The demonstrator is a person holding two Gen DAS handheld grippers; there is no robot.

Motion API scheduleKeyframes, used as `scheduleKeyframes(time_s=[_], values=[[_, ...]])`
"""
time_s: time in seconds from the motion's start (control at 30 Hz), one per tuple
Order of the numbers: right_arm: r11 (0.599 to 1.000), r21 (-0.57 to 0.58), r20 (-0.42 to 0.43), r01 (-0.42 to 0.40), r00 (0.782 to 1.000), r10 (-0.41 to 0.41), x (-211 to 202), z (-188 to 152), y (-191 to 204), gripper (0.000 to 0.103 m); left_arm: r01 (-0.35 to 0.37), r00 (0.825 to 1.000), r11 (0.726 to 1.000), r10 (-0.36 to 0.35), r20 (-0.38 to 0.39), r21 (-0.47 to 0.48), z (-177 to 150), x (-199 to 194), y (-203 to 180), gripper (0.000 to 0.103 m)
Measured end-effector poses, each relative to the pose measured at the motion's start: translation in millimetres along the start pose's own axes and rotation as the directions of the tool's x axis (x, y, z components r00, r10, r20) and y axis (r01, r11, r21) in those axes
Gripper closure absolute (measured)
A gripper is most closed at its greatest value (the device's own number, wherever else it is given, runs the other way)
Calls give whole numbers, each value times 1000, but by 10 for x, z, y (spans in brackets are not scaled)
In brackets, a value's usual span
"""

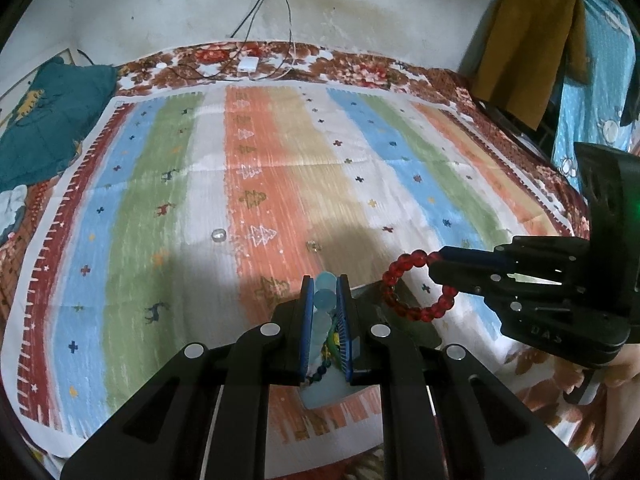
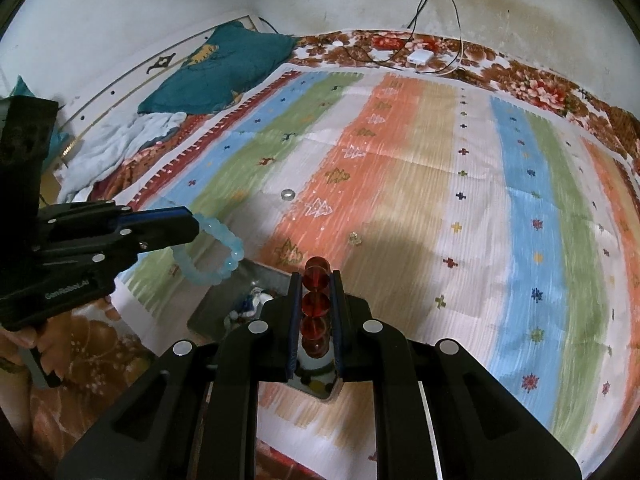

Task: Organize jewelry
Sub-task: 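Lower both bracelets into the tin and open both grippers, then move both open grippers toward the silver ring and the gold earring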

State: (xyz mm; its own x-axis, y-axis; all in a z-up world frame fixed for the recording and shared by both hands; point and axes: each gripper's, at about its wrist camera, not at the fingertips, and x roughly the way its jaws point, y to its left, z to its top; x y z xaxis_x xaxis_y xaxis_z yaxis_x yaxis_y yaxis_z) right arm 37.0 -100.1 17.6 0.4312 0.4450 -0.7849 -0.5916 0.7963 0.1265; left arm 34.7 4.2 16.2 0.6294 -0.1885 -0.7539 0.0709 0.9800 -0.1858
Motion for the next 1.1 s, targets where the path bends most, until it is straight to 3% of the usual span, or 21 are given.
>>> scheduleKeyframes(time_s=[0.2,0.23,0.3,0.33,0.4,0.53,0.7,0.9,1.1], values=[[1000,6,3,0,1000,0,-5,-34,13,89,3,1000,1000,-3,-9,7,-39,13,-28,92],[1000,9,4,-1,1000,1,-10,-37,5,89,1,1000,1000,-1,-7,11,-57,13,-40,89],[1000,13,19,-3,1000,3,-30,-29,-5,88,-18,1000,1000,18,-2,17,-63,15,-53,68],[1000,19,23,-3,1000,2,-45,-24,-18,86,-30,1000,999,30,6,15,-61,8,-44,65],[999,34,30,0,1000,-1,-59,-17,-56,64,-46,999,999,46,13,0,-58,-6,-5,59],[999,50,9,13,1000,-13,-3,-13,-119,62,-65,998,997,66,15,-46,-24,-11,145,47],[998,45,-32,36,999,-35,119,4,-158,48,-74,997,992,75,5,-106,22,28,339,34],[998,40,-64,47,997,-44,265,52,-189,36,-80,997,986,76,-30,-149,74,153,496,24],[997,43,-80,63,995,-59,381,124,-206,30,-95,995,983,87,-57,-160,148,275,575,15]])
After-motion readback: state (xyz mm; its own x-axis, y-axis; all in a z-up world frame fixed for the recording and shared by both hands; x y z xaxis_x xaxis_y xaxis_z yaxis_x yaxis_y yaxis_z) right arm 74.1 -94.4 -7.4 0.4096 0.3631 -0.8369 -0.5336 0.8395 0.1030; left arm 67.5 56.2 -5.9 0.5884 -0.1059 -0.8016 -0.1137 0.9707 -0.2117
